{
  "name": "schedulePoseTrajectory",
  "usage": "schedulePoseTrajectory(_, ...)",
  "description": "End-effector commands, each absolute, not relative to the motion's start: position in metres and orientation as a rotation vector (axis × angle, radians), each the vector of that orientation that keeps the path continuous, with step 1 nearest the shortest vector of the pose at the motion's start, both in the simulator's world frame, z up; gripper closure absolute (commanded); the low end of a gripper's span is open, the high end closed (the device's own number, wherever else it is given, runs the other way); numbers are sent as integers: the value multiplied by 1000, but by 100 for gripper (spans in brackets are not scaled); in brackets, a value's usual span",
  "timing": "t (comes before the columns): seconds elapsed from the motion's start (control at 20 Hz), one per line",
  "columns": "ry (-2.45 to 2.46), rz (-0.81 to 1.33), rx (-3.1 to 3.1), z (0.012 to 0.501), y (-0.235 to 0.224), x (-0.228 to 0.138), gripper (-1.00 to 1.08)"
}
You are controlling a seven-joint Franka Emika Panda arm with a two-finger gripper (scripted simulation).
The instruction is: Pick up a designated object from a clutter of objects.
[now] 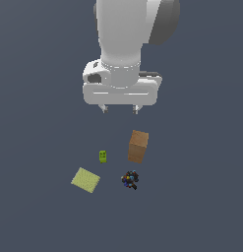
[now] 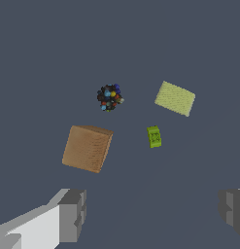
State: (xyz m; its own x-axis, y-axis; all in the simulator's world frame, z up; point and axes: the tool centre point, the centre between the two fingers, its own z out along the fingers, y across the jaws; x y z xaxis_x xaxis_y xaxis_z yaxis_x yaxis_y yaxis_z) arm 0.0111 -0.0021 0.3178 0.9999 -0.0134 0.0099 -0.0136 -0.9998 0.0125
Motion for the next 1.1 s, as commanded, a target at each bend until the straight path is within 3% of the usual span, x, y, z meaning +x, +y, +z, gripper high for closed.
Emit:
schedulePoseTrajectory(0.0,-21,15,3129,318,-2,11,-92)
schedulePoseTrajectory(0.4,81,-10,3140,319,27,8,-92)
schedulePoseTrajectory(1.05,108,-9,3138,300,28,27,-92)
